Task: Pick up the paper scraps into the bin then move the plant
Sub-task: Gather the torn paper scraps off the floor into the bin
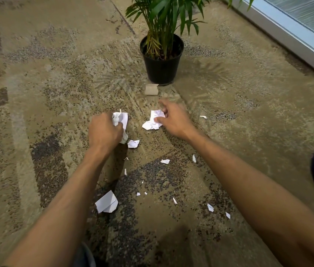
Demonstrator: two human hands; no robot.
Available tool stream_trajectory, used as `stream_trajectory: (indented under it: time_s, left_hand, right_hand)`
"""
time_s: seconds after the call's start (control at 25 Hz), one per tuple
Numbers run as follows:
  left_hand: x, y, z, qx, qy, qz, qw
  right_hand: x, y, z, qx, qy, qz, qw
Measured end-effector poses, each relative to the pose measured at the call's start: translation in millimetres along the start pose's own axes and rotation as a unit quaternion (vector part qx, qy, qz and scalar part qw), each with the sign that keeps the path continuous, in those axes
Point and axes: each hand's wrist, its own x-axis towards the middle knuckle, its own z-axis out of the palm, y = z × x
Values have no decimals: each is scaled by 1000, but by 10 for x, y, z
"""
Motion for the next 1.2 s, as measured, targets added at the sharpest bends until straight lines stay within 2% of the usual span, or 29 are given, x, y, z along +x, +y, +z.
stream_trajectory:
  time_s: [0.12, 0.32, 0.48, 0.64, 0.84, 0.96, 1.04, 1.2]
  left_hand:
    - [-24, 5, 31, 65, -25, 7, 998]
    - [-28, 44, 113, 157, -88, 14, 984]
    - [-64, 69, 163, 117, -58, 44, 990]
    - [-193, 145, 211, 121, -22, 78, 989]
    - [-252, 67, 24, 59, -39, 99, 993]
    - [-392, 188, -187, -22, -56, 79, 995]
    - [-514, 396, -404, -90, -62, 68, 992]
    - [-761, 1052, -837, -226, -98, 116, 962]
  right_hand:
    - [33, -2, 5, -70, -2, 1, 998]
    - [-78, -3, -36, -68, -11, 6, 998]
    - [-257, 78, -96, -8, -3, 17, 1000]
    - [-496, 120, -259, 61, 45, 28, 997]
    - [-828, 86, -625, 107, 109, 45, 987]
    - [-1077, -33, -865, 119, 144, 44, 981]
    - [-1319, -162, -1060, 104, 171, 12, 980]
    - [-1855, -387, -1544, 18, 244, -57, 968]
